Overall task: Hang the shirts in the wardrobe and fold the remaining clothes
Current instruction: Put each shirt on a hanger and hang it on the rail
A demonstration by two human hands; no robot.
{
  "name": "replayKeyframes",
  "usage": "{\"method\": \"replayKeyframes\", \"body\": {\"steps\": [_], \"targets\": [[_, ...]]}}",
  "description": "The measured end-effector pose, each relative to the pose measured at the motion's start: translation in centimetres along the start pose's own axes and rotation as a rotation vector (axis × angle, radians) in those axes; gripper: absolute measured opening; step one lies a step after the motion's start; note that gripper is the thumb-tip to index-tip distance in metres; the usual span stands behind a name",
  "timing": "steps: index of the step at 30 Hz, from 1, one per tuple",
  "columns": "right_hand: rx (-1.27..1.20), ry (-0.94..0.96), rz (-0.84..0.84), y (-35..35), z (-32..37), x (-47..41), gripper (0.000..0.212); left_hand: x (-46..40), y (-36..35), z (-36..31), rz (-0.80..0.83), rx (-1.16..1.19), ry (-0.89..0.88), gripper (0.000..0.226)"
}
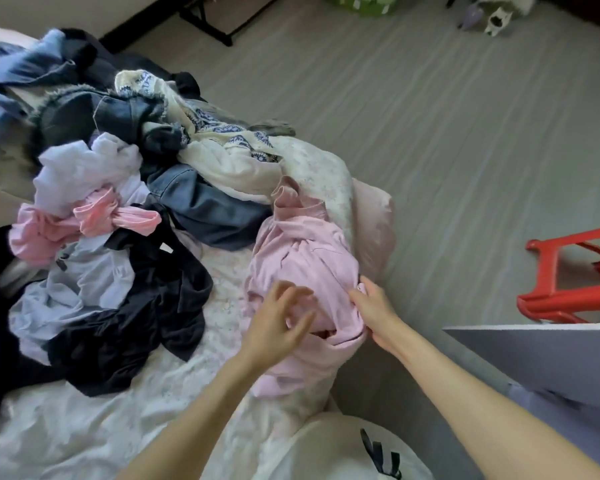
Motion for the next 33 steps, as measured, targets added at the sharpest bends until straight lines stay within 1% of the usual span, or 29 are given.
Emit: {"method": "replayKeyframes", "body": {"steps": [1, 3, 4, 5, 6, 7, 8, 9, 10, 11, 12, 14, 15, 16, 17, 18, 19, 20, 21, 23, 24, 26, 28, 30, 31, 32, 33], "targets": [[0.008, 0.042, -0.022, 2.1, 0.6, 1.4, 0.012, -1.2, 0.3, -1.0, -0.043, 0.022, 0.02, 0.05], [0.032, 0.115, -0.034, 5.4, 2.1, 3.8, 0.012, -3.8, 0.4, -1.8, -0.062, 0.003, 0.082, 0.066], [0.05, 0.147, -0.048, 7.1, 2.8, 5.1, 0.013, -5.0, 0.1, -2.2, -0.05, 0.008, 0.115, 0.07], [0.065, 0.168, -0.07, 9.3, 3.5, 7.1, 0.011, -6.3, -1.0, -3.6, -0.002, 0.077, 0.151, 0.068], [0.078, 0.184, -0.068, 10.6, 3.8, 8.3, 0.007, -7.2, -2.1, -4.3, 0.064, 0.254, 0.213, 0.062], [0.084, 0.191, -0.058, 11.6, 4.1, 9.5, 0.008, -7.8, -3.6, -5.1, 0.155, 0.491, 0.282, 0.058], [0.08, 0.197, -0.049, 12.6, 4.0, 10.6, 0.008, -8.3, -5.4, -5.9, 0.26, 0.695, 0.317, 0.058], [0.066, 0.197, -0.07, 14.5, 3.5, 12.7, 0.005, -9.0, -7.8, -8.0, 0.346, 0.803, 0.276, 0.057], [0.048, 0.21, -0.073, 15.6, 3.1, 14.1, 0.004, -9.5, -9.3, -9.6, 0.374, 0.844, 0.213, 0.05], [0.028, 0.22, -0.088, 17.3, 2.4, 16.1, 0.008, -10.3, -11.0, -11.6, 0.361, 0.834, 0.167, 0.037], [0.001, 0.235, -0.107, 18.6, 1.7, 17.5, 0.01, -10.8, -12.1, -13.2, 0.319, 0.829, 0.164, 0.025], [-0.06, 0.24, -0.188, 21.6, 0.0, 20.4, 0.013, -11.8, -14.2, -16.1, 0.246, 0.779, 0.224, 0.02], [-0.099, 0.232, -0.243, 23.5, -1.1, 22.1, 0.019, -12.3, -15.6, -17.9, 0.252, 0.762, 0.241, 0.018], [-0.146, 0.228, -0.312, 25.6, -2.5, 23.9, 0.024, -12.7, -17.2, -19.9, 0.263, 0.739, 0.247, 0.019], [-0.197, 0.217, -0.365, 27.2, -3.7, 25.4, 0.024, -13.1, -18.2, -21.7, 0.253, 0.732, 0.24, 0.022], [-0.27, 0.213, -0.416, 28.7, -4.9, 26.6, 0.021, -13.4, -19.2, -23.4, 0.25, 0.777, 0.22, 0.032], [-0.366, 0.226, -0.46, 30.1, -6.0, 28.1, 0.019, -13.4, -20.9, -25.2, 0.296, 0.856, 0.199, 0.037], [-0.458, 0.242, -0.484, 31.0, -6.7, 28.8, 0.016, -13.2, -22.1, -26.7, 0.382, 0.932, 0.178, 0.04], [-0.527, 0.262, -0.51, 32.2, -7.6, 30.1, 0.015, -12.6, -24.3, -28.4, 0.521, 0.939, 0.157, 0.047], [-0.574, 0.271, -0.535, 33.7, -8.7, 31.7, 0.018, -10.8, -28.1, -30.6, 0.799, 0.781, 0.113, 0.059], [-0.57, 0.27, -0.541, 34.5, -9.4, 32.7, 0.021, -9.8, -30.2, -31.6, 0.9, 0.684, 0.085, 0.062], [-0.555, 0.256, -0.53, 35.6, -10.5, 34.1, 0.021, -8.5, -33.3, -33.3, 1.027, 0.532, 0.045, 0.068], [-0.59, 0.275, -0.536, 36.8, -11.6, 35.9, 0.018, -7.5, -35.7, -35.3, 1.116, 0.384, -0.005, 0.071], [-0.687, 0.304, -0.585, 38.2, -12.6, 37.9, 0.016, -6.8, -37.4, -36.9, 1.175, 0.194, -0.094, 0.075], [-0.747, 0.312, -0.605, 38.7, -12.9, 38.6, 0.016, -6.6, -37.9, -37.5, 1.165, 0.054, -0.17, 0.08], [-0.808, 0.326, -0.635, 39.5, -13.4, 39.9, 0.017, -6.6, -38.9, -38.4, 1.128, -0.102, -0.269, 0.082], [-0.856, 0.341, -0.644, 40.0, -13.7, 40.8, 0.018, -6.6, -39.6, -39.3, 1.053, -0.228, -0.366, 0.079]]}}
Point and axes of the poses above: each hand's wrist, its own x-axis away from the middle knuckle, its own y-axis out of the back of the hand, z = x × y, the point moved 5 cm from there along -x, towards the middle knuckle, and after that the axes turned 15 degrees about z, right-handed, at the moved point
